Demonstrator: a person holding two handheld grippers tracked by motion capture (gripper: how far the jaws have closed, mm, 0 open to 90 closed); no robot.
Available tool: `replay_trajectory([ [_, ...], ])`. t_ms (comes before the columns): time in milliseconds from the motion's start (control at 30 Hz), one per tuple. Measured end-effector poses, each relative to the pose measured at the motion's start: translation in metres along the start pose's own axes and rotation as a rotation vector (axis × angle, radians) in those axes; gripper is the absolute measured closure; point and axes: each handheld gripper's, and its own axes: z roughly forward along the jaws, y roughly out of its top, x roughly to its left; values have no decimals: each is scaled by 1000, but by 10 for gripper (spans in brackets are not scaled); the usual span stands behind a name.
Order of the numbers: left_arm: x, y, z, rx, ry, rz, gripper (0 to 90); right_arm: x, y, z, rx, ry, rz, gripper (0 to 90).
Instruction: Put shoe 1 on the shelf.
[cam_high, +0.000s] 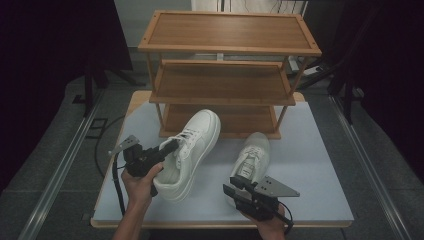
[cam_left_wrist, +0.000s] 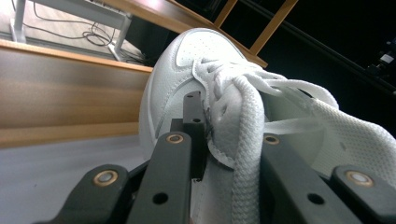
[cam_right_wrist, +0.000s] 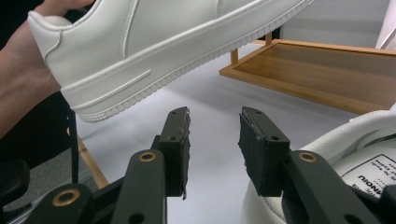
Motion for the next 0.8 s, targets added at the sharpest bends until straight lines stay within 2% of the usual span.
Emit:
replay_trajectory([
  [167,-4,8,3,-12,-20,-2,818,0,0,0,-1,0,0,624],
  [800,-16,32,6,-53,-37,20,818,0,1,0,0,4,-1,624],
])
